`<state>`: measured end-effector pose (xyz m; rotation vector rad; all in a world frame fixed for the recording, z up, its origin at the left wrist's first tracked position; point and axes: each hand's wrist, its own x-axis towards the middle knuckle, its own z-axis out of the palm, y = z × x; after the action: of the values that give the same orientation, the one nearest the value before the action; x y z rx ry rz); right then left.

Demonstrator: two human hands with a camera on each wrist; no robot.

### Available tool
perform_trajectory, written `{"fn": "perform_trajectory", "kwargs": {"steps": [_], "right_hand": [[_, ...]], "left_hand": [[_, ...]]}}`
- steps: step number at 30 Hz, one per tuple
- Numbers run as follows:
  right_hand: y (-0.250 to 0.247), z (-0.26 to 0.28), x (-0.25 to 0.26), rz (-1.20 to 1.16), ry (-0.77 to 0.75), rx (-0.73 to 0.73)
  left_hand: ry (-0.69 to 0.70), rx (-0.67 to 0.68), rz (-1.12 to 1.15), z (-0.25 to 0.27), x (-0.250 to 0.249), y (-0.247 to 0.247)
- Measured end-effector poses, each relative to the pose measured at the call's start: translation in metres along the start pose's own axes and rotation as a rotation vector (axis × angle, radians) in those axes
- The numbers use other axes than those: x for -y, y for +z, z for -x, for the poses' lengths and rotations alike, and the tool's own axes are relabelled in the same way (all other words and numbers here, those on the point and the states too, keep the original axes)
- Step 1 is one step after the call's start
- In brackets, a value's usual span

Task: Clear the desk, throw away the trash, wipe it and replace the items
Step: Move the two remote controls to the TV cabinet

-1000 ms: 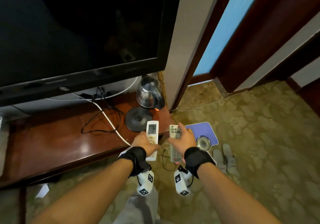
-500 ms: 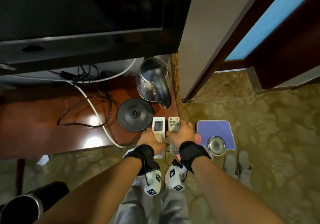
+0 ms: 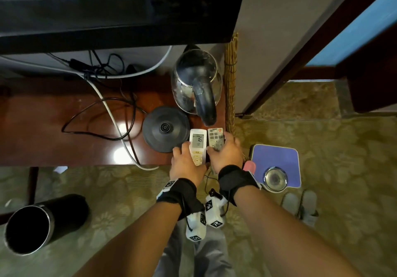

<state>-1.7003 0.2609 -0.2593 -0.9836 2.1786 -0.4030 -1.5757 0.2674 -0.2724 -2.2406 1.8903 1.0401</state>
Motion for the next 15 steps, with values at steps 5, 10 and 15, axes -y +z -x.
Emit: {"fn": "perform_trajectory", "kwargs": {"steps": [5, 10, 15], "right_hand": [[0.000, 0.001, 0.006, 0.032, -0.001, 0.016], [0.003, 0.001, 0.009, -0.026, -0.005, 0.006], [0.006, -0.005, 0.012, -0.091, -0.001, -0.009]], "left_hand": [[-0.053, -0.042, 0.102, 0.008, -0.005, -0.009], [-0.050, -0.045, 0.101, 0.010, -0.005, -0.012], [-0.029, -0.080, 0.105, 0.004, -0.005, -0.015]]}}
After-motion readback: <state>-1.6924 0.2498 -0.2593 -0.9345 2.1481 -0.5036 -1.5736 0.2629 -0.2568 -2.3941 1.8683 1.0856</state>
